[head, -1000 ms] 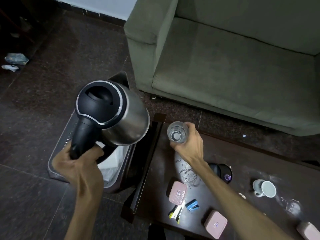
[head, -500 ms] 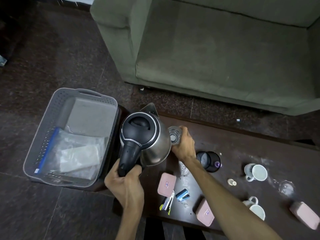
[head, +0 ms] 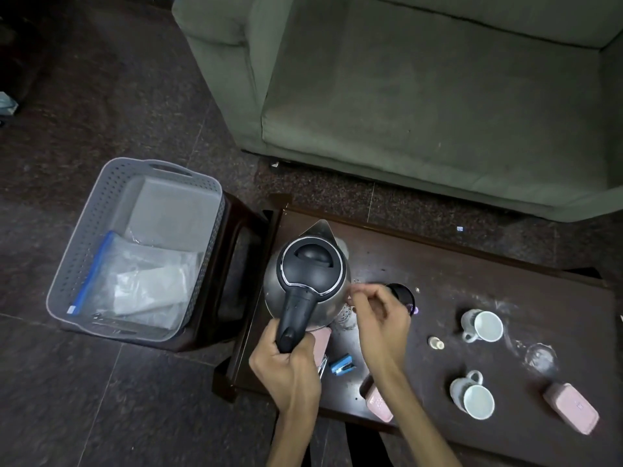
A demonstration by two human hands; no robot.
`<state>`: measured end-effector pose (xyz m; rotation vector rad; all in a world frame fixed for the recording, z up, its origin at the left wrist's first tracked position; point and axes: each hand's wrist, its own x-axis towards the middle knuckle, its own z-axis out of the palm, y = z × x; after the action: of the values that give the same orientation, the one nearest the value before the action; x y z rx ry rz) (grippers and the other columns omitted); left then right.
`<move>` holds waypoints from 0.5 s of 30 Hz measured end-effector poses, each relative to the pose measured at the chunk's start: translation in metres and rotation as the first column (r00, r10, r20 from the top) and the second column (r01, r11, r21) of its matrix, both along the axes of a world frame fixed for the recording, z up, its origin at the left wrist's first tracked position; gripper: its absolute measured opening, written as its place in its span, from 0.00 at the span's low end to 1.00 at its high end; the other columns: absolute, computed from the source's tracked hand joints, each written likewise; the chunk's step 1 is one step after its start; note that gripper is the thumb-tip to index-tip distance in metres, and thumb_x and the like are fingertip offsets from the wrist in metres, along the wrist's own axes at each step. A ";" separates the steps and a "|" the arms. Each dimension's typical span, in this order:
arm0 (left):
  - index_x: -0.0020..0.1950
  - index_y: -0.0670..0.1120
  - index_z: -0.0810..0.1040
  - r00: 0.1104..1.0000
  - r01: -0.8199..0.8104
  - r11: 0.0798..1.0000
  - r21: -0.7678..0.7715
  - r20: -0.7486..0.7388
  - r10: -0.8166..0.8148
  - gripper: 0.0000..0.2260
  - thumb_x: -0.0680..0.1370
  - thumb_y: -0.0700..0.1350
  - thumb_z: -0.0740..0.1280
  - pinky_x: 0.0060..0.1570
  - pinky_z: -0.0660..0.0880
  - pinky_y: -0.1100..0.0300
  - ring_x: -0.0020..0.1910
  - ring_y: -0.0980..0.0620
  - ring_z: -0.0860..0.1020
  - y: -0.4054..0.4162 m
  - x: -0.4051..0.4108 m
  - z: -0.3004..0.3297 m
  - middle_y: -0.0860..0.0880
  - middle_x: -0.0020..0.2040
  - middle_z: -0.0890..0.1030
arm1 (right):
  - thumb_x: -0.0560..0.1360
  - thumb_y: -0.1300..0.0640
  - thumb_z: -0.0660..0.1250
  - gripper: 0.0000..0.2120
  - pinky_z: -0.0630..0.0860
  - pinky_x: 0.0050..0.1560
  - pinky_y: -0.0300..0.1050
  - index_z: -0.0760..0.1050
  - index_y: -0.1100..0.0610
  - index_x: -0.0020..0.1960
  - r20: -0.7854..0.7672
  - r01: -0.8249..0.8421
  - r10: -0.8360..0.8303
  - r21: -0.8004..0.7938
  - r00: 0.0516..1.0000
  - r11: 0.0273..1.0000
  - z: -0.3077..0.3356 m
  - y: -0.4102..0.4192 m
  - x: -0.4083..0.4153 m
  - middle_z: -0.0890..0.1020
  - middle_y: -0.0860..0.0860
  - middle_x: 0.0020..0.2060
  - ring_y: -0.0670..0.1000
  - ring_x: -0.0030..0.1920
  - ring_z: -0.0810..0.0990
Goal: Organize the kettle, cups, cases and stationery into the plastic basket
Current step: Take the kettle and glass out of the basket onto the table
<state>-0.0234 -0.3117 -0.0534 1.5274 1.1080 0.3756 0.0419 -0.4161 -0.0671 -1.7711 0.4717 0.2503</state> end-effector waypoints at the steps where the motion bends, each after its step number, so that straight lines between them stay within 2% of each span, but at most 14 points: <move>1: 0.33 0.44 0.74 1.000 0.000 1.000 -0.007 -0.010 0.000 0.05 0.61 0.40 0.69 0.29 0.65 0.54 0.30 0.53 0.63 -0.005 -0.002 0.001 0.47 0.28 0.64 | 0.73 0.45 0.70 0.12 0.79 0.46 0.38 0.85 0.53 0.44 -0.040 0.011 -0.009 0.047 0.999 0.999 0.008 -0.002 -0.010 0.87 0.52 0.39 0.46 0.43 0.86; 3: 0.33 0.45 0.74 1.000 0.003 1.000 -0.006 -0.019 -0.003 0.05 0.62 0.42 0.69 0.28 0.66 0.58 0.29 0.56 0.64 -0.014 -0.006 0.007 0.50 0.27 0.66 | 0.73 0.40 0.71 0.19 0.78 0.46 0.46 0.83 0.57 0.40 -0.097 0.033 -0.023 0.104 0.995 0.994 0.019 -0.007 -0.027 0.84 0.60 0.36 0.51 0.39 0.83; 5: 0.33 0.48 0.74 0.999 0.036 0.999 0.011 -0.029 -0.035 0.05 0.62 0.46 0.69 0.28 0.67 0.61 0.28 0.58 0.66 -0.023 -0.009 0.015 0.54 0.26 0.69 | 0.73 0.38 0.72 0.25 0.76 0.42 0.50 0.81 0.61 0.38 -0.134 -0.001 0.022 0.155 0.991 0.988 0.029 -0.006 -0.041 0.80 0.66 0.34 0.54 0.36 0.78; 7: 0.34 0.47 0.76 0.997 0.060 0.998 -0.007 -0.046 -0.060 0.05 0.63 0.46 0.70 0.30 0.73 0.55 0.28 0.50 0.70 -0.032 -0.012 0.020 0.49 0.28 0.74 | 0.72 0.37 0.72 0.29 0.73 0.43 0.53 0.81 0.66 0.38 -0.166 -0.047 0.087 0.235 0.982 0.971 0.038 0.000 -0.053 0.78 0.71 0.35 0.55 0.37 0.76; 9: 0.36 0.47 0.78 0.996 0.057 0.998 -0.034 -0.072 -0.059 0.02 0.65 0.44 0.70 0.34 0.78 0.44 0.31 0.39 0.75 -0.040 -0.016 0.025 0.44 0.30 0.77 | 0.72 0.36 0.71 0.30 0.76 0.46 0.58 0.82 0.67 0.39 -0.182 -0.044 0.101 0.291 0.978 0.956 0.045 0.003 -0.058 0.82 0.71 0.38 0.59 0.40 0.80; 11: 0.38 0.49 0.80 0.992 0.071 0.997 -0.043 -0.099 -0.075 0.03 0.68 0.42 0.71 0.37 0.79 0.40 0.34 0.40 0.79 -0.048 -0.021 0.031 0.44 0.33 0.79 | 0.72 0.36 0.71 0.28 0.77 0.46 0.57 0.84 0.64 0.39 -0.187 -0.064 0.126 0.307 0.974 0.949 0.051 -0.001 -0.061 0.85 0.66 0.37 0.59 0.40 0.83; 14: 0.42 0.52 0.81 0.989 0.105 0.991 -0.080 -0.100 -0.113 0.01 0.72 0.47 0.72 0.43 0.81 0.40 0.39 0.44 0.84 -0.063 -0.028 0.041 0.45 0.38 0.83 | 0.72 0.36 0.72 0.22 0.75 0.40 0.41 0.83 0.54 0.34 -0.151 -0.112 0.161 0.291 0.975 0.950 0.064 -0.010 -0.065 0.82 0.48 0.29 0.46 0.35 0.80; 15: 0.43 0.53 0.80 0.986 0.119 0.990 -0.072 -0.106 -0.126 0.02 0.74 0.48 0.72 0.44 0.81 0.41 0.40 0.45 0.84 -0.068 -0.030 0.042 0.46 0.39 0.84 | 0.72 0.36 0.72 0.21 0.76 0.40 0.38 0.84 0.53 0.34 -0.136 -0.132 0.174 0.272 0.975 0.953 0.067 -0.013 -0.066 0.83 0.46 0.29 0.45 0.34 0.81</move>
<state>-0.0533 -0.3796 -0.0115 1.5641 1.0948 0.1712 -0.0243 -0.4295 -0.0001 -1.5350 0.3942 0.5433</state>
